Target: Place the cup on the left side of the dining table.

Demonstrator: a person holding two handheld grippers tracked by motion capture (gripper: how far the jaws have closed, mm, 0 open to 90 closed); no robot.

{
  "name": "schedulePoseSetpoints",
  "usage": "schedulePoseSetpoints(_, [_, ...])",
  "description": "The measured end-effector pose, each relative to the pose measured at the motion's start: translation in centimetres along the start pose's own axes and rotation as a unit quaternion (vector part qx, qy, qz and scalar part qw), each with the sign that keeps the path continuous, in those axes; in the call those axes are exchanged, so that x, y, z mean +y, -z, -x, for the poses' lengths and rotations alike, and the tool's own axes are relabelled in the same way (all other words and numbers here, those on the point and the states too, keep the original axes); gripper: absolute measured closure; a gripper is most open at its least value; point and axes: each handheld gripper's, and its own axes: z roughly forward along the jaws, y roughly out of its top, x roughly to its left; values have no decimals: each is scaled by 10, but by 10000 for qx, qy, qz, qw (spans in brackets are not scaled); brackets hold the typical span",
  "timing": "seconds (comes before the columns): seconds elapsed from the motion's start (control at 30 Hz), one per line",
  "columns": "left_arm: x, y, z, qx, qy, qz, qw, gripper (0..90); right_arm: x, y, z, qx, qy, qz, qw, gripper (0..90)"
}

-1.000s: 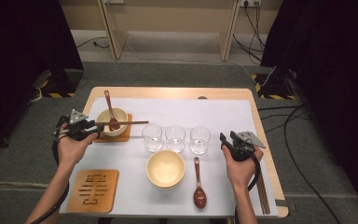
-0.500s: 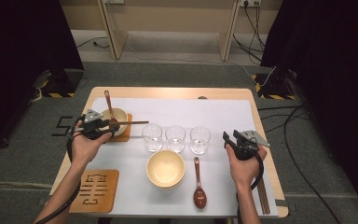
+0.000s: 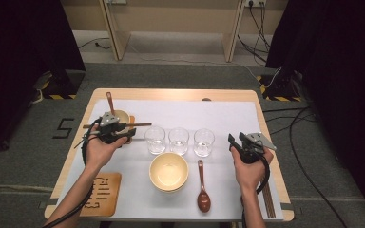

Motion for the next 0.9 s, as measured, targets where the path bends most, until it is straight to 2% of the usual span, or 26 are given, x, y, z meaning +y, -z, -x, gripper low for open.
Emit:
schedulePoseSetpoints(0.23, [5, -9, 12, -247, 37, -45, 9997, 495, -1, 0, -1, -4, 1, -38, 10000, 538])
schedulePoseSetpoints(0.53, [10, -28, 28, -512, -7, -246, 9984, 525, -2, -1, 0, 4, -16, -79, 10000, 537])
schedulePoseSetpoints(0.9, [9, -48, 32, -596, -29, -519, 9969, 585, -2, -2, 1, 14, -29, -122, 9999, 534])
